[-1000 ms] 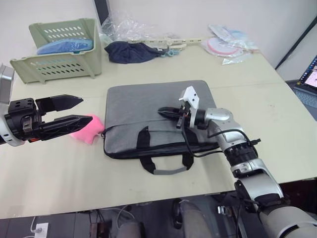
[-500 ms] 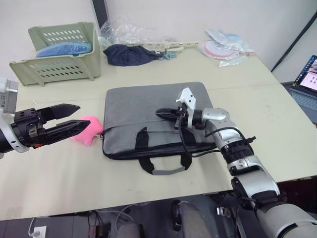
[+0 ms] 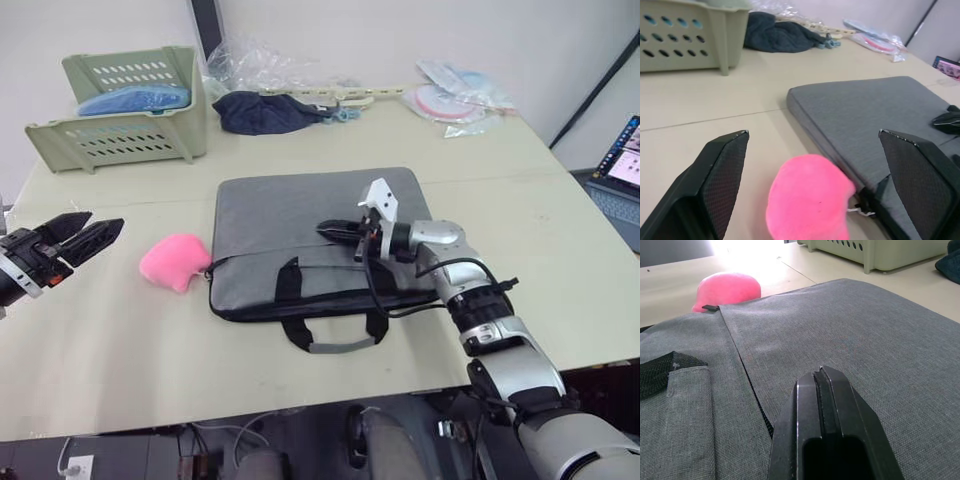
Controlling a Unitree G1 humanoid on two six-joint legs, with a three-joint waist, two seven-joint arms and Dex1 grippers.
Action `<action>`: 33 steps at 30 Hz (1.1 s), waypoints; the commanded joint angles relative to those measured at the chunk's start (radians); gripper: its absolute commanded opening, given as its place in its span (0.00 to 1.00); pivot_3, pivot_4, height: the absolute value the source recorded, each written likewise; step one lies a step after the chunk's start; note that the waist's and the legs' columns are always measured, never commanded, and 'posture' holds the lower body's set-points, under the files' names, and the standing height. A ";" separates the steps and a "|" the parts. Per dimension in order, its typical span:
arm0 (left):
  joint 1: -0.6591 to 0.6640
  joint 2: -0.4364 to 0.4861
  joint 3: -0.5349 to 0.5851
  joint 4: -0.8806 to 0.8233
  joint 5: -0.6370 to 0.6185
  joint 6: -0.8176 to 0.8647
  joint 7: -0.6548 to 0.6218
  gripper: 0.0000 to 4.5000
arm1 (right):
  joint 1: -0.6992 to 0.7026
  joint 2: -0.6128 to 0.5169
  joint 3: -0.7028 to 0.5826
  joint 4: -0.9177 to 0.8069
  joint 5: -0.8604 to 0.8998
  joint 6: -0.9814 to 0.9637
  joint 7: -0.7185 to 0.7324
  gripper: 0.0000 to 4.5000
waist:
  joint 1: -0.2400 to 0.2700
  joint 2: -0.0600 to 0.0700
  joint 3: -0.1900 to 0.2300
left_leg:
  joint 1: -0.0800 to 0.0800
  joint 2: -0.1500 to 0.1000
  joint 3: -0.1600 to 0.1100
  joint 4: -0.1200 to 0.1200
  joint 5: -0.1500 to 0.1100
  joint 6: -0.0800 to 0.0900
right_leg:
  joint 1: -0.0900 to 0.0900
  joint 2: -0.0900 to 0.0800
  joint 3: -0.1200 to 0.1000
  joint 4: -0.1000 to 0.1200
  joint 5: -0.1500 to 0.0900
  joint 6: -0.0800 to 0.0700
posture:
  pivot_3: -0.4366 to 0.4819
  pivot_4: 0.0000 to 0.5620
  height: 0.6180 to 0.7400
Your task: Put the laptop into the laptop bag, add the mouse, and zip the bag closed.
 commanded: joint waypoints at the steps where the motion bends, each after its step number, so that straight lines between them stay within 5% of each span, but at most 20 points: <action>1: -0.044 -0.049 -0.080 0.177 0.120 -0.168 -0.041 1.00 | 0.071 -0.007 0.034 0.006 -0.041 0.083 0.005 0.02 | 0.001 0.000 0.000 | 0.000 0.000 0.000 0.000 0.000 0.000 | 0.000 0.000 0.000 0.000 0.000 0.000 | 0.48 0.27 1.00; 12: -0.185 -0.117 -0.171 0.400 0.185 -0.264 -0.131 1.00 | 0.103 -0.017 0.026 -0.056 -0.047 0.124 -0.003 0.02 | 0.002 -0.002 -0.002 | 0.000 0.000 -0.001 0.000 0.000 0.000 | 0.000 0.000 -0.003 0.000 0.000 0.000 | 0.48 0.27 1.00; 31: -0.183 -0.177 -0.260 0.361 0.201 -0.216 -0.173 1.00 | 0.106 -0.016 0.026 -0.054 -0.053 0.122 -0.014 0.02 | 0.003 -0.002 -0.002 | 0.000 0.001 -0.002 0.000 0.000 0.000 | 0.001 0.000 -0.003 0.000 0.000 0.000 | 0.48 0.27 1.00; 33: -0.175 -0.171 -0.259 0.356 0.200 -0.201 -0.175 0.91 | 0.109 -0.016 0.025 -0.058 -0.053 0.123 -0.017 0.00 | 0.003 -0.002 -0.002 | 0.000 0.001 -0.002 0.000 0.000 0.000 | 0.001 0.000 -0.003 0.000 0.000 0.000 | 0.48 0.27 1.00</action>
